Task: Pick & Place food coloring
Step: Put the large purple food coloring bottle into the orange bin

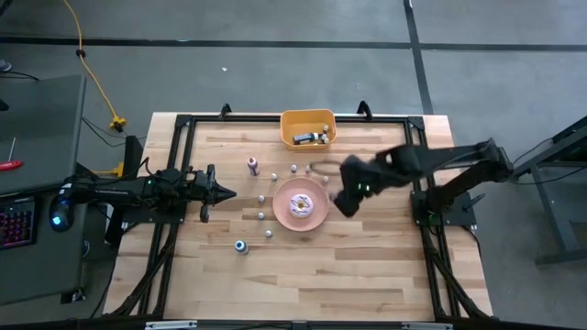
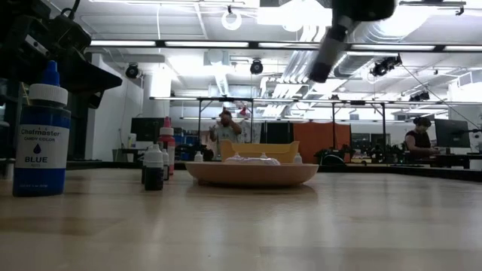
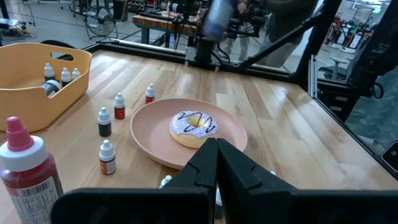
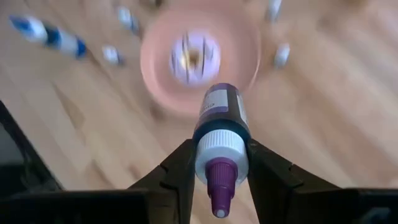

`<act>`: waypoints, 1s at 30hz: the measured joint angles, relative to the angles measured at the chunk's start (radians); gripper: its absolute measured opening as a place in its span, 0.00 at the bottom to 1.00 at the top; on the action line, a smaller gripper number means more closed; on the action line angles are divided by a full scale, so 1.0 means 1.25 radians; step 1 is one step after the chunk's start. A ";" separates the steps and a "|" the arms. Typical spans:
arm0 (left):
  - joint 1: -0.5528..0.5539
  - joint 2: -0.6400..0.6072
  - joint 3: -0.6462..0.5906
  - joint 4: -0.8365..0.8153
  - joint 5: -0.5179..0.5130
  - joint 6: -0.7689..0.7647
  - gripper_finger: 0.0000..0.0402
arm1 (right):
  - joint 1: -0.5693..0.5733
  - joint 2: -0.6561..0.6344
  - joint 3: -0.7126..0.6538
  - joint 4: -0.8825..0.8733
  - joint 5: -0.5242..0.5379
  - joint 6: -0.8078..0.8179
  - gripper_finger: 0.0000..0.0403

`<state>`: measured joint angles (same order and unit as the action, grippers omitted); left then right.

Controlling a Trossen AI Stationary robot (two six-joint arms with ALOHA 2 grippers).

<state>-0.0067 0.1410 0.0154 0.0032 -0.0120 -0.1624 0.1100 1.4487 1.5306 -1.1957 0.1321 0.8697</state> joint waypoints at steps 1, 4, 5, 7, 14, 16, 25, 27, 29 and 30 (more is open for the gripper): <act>0.000 0.000 0.000 0.000 -0.001 0.000 0.00 | -0.015 0.000 0.023 0.000 0.013 -0.021 0.28; 0.000 0.000 0.000 0.000 -0.001 0.000 0.00 | -0.065 0.009 0.087 0.003 0.051 -0.089 0.28; 0.000 0.000 0.000 0.000 -0.001 0.000 0.00 | -0.083 0.015 0.106 0.004 0.061 -0.114 0.28; 0.000 0.000 0.000 0.000 -0.001 0.000 0.00 | -0.121 0.032 0.142 0.011 0.075 -0.164 0.28; 0.000 0.000 0.000 0.000 -0.001 0.000 0.00 | -0.243 0.131 0.253 0.133 0.064 -0.335 0.28; 0.000 0.000 0.000 0.000 -0.001 0.000 0.00 | -0.273 0.167 0.292 0.155 0.046 -0.378 0.28; 0.000 0.000 0.000 0.000 -0.002 0.000 0.00 | -0.392 0.341 0.467 0.167 -0.032 -0.511 0.28; 0.000 0.000 0.000 0.000 -0.002 0.000 0.00 | -0.413 0.379 0.488 0.165 -0.048 -0.538 0.28; 0.000 0.000 0.000 0.000 -0.002 0.000 0.00 | -0.435 0.411 0.498 0.165 -0.075 -0.565 0.28; 0.000 0.000 0.000 0.000 -0.002 0.000 0.00 | -0.444 0.425 0.500 0.166 -0.086 -0.579 0.28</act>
<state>-0.0071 0.1409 0.0151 0.0032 -0.0143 -0.1624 -0.4447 1.9796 2.1561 -0.9888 0.0243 0.1454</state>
